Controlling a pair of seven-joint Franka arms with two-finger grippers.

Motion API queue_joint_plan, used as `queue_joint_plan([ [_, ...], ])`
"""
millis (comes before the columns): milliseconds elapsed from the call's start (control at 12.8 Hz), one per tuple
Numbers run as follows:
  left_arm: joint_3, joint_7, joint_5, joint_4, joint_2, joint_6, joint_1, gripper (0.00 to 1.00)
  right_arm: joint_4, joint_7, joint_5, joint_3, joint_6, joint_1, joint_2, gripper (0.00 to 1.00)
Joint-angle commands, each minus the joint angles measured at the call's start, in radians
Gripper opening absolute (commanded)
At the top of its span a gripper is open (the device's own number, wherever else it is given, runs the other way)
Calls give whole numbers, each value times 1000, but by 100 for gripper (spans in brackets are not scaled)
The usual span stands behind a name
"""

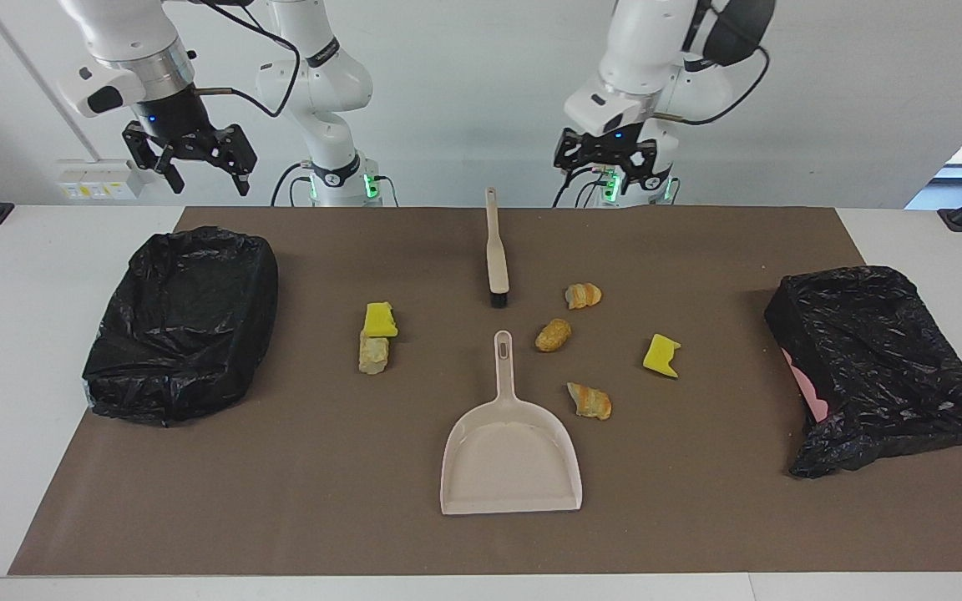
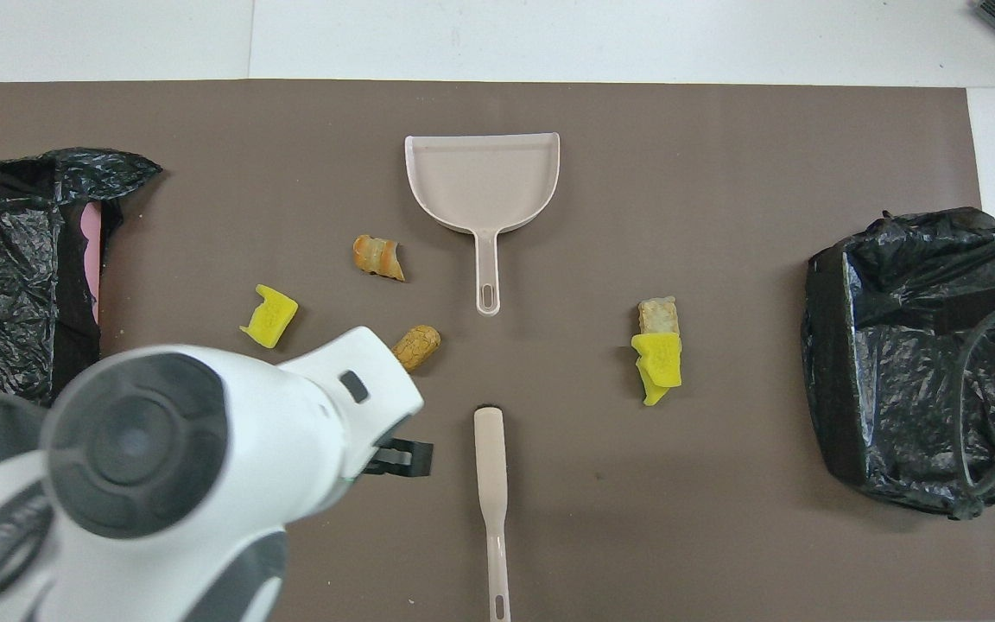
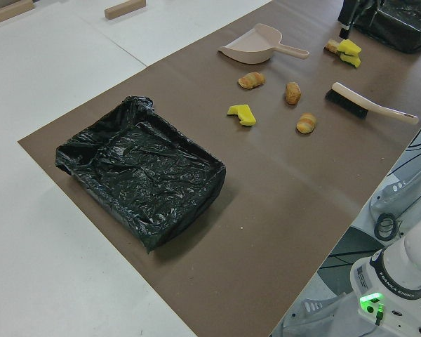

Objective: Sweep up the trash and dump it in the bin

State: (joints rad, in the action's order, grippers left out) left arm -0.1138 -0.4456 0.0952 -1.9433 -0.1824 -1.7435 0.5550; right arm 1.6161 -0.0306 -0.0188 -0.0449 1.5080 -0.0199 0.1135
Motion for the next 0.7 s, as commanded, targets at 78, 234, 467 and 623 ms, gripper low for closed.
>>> queue_joint_plan([
  [78, 23, -192, 14, -230, -22, -239, 202, 100, 36, 15, 5, 8, 11, -9, 17, 100],
  [234, 23, -234, 14, -298, 27, -324, 299, 100, 36, 14, 5, 10, 44, -31, 6, 100],
  [467, 23, -275, 15, -371, 86, -476, 370, 100, 34, -32, 7, 11, 119, -98, -44, 100],
  [623, 22, -307, 15, -384, 103, -484, 381, 100, 21, -52, 11, 11, 170, -141, -93, 100],
])
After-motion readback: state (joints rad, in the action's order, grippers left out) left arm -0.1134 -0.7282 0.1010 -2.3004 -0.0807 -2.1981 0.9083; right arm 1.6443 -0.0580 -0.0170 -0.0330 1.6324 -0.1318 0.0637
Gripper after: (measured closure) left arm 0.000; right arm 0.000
